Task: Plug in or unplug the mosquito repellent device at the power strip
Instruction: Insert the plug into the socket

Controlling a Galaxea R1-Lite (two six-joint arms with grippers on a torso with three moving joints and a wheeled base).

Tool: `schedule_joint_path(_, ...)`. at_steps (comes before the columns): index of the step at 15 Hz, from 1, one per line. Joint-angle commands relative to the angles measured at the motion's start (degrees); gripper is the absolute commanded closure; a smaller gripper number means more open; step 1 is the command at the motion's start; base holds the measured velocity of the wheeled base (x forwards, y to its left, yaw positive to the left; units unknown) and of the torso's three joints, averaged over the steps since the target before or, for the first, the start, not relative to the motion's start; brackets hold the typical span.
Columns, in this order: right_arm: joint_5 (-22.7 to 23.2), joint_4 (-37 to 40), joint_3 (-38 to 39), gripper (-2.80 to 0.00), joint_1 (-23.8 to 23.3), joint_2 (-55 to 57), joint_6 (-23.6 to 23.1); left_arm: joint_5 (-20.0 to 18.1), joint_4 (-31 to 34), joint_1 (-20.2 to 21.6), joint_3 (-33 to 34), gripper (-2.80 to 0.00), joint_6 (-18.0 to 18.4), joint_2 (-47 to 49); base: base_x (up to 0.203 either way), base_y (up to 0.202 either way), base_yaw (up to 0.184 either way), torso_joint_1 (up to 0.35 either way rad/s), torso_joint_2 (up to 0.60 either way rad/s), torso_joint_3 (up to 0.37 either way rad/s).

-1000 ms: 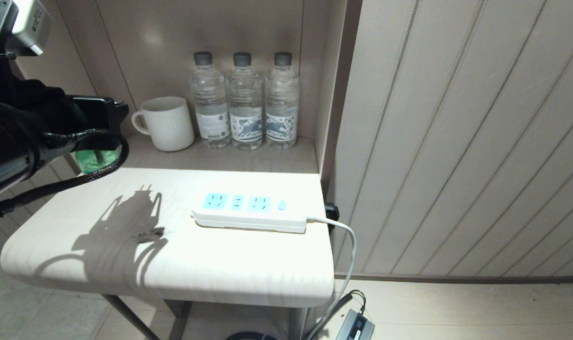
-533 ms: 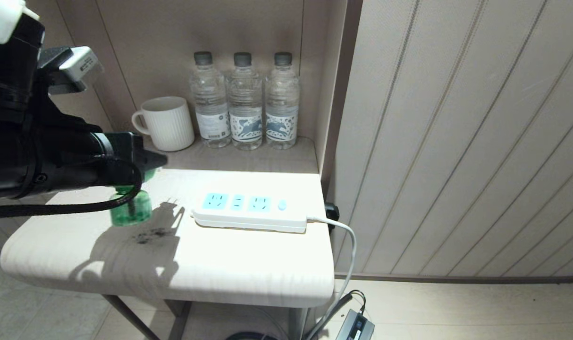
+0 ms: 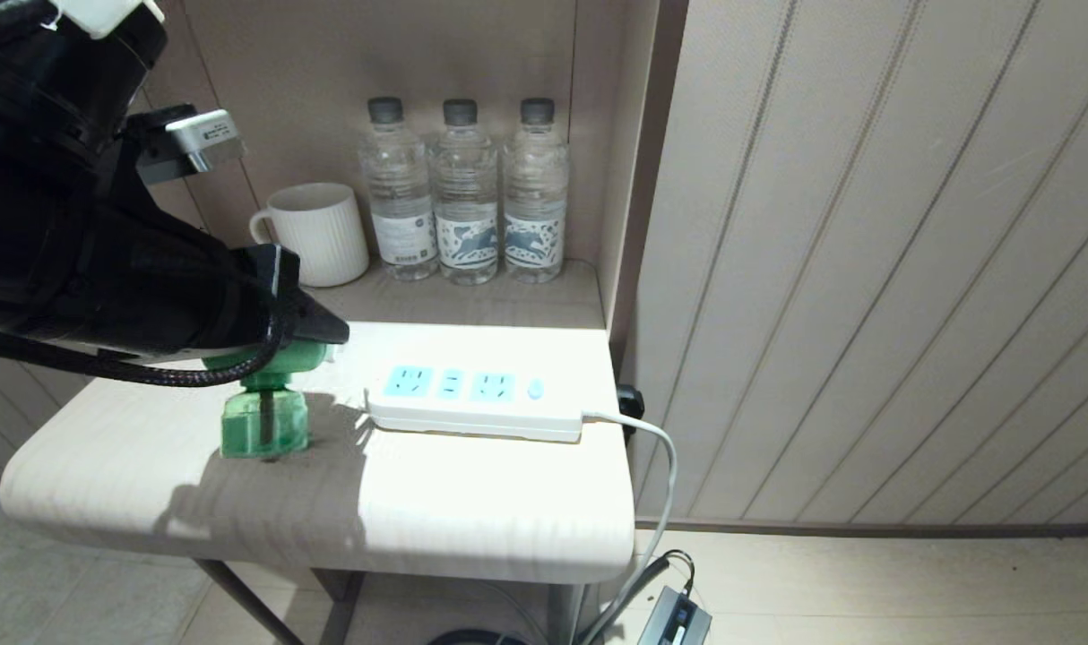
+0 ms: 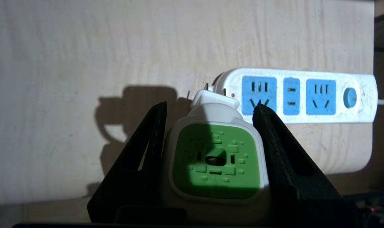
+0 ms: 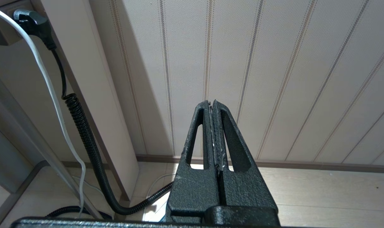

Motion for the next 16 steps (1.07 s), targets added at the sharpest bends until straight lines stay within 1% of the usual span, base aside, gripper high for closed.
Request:
schedule_joint_path(1,0.0,-0.1,0.0,0.0,0.0,-0.1,0.0,-0.3,1.6,0.0,-1.3,0.0,-0.4,1.4,0.0,0.0,0.0,0.0,0.0,0.0)
schedule_joint_path(3,0.0,-0.1,0.0,0.0,0.0,-0.1,0.0,-0.5,2.8,-0.8,-1.5,0.0,-0.4,2.2,0.0,0.0,0.0,0.0,0.0,0.0)
schedule_joint_path(6,0.0,-0.1,0.0,0.0,0.0,-0.1,0.0,-0.8,5.8,-3.8,-1.8,0.0,-0.4,4.1,0.0,0.0,0.0,0.0,0.0,0.0)
schedule_joint_path(11,0.0,-0.1,0.0,0.0,0.0,-0.1,0.0,-0.8,5.9,-6.6,-1.8,0.0,-2.5,5.6,0.0,0.0,0.0,0.0,0.0,0.0)
schedule_joint_path(15,-0.1,-0.1,0.0,0.0,0.0,0.0,0.0,-0.6,6.1,-6.6,-2.1,0.0,-2.6,3.2,0.0,0.0,0.0,0.0,0.0,0.0)
schedule_joint_path(16,0.0,-0.1,0.0,0.0,0.0,-0.1,0.0,-0.6,6.7,-6.6,-3.0,0.0,-2.6,2.7,0.0,0.0,0.0,0.0,0.0,0.0)
